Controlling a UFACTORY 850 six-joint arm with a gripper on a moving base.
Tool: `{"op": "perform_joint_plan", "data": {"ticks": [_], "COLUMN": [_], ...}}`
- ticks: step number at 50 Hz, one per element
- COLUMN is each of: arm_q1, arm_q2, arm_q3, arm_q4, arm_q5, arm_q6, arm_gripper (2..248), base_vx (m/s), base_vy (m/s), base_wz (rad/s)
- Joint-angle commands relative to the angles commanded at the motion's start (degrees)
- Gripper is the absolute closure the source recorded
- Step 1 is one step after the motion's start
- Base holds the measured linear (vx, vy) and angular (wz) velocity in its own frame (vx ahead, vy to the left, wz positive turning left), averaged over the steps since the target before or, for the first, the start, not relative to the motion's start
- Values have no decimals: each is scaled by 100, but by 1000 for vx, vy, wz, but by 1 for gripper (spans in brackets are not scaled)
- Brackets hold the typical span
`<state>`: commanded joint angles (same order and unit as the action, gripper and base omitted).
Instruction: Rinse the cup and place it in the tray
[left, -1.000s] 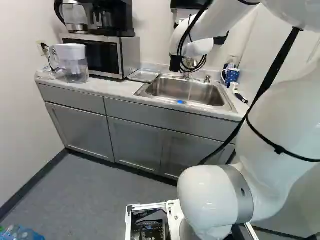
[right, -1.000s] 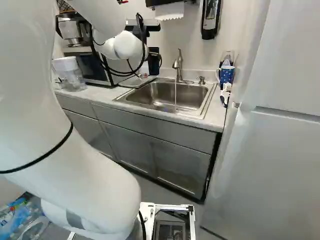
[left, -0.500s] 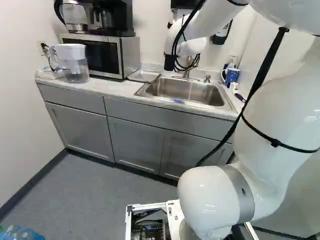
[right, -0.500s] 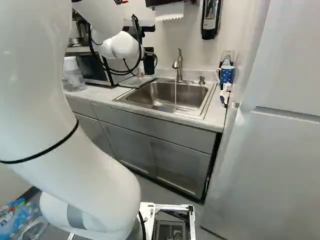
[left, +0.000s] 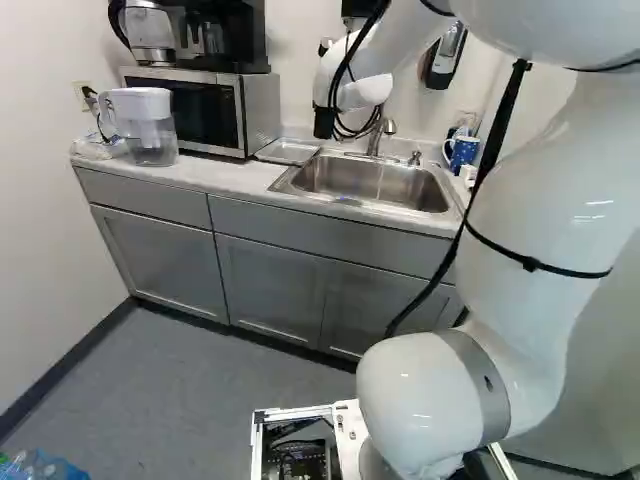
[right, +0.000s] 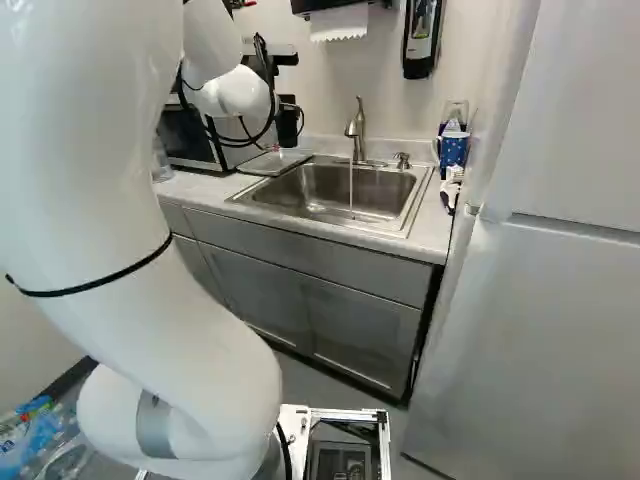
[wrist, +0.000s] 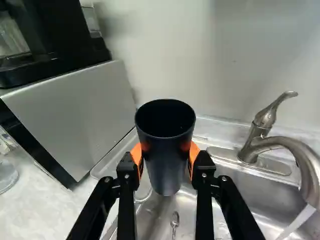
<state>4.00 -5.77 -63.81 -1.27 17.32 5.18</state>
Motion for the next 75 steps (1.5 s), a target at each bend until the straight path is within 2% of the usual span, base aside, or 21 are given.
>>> {"op": "perform_joint_plan", "data": {"ticks": [34, 54, 75], "arm_q1": [370, 466, 466], "arm_q2": [-995, -1715, -1883], "arm_q3": [-860, -1460, -1406], "arm_q4": [0, 0, 0], "arm_q5": [0, 0, 0], "arm_q6": [0, 0, 0], "arm_gripper": [139, 139, 139], "base_vx": [0, 0, 0], "base_vy": [0, 0, 0], "base_wz": [0, 0, 0]}}
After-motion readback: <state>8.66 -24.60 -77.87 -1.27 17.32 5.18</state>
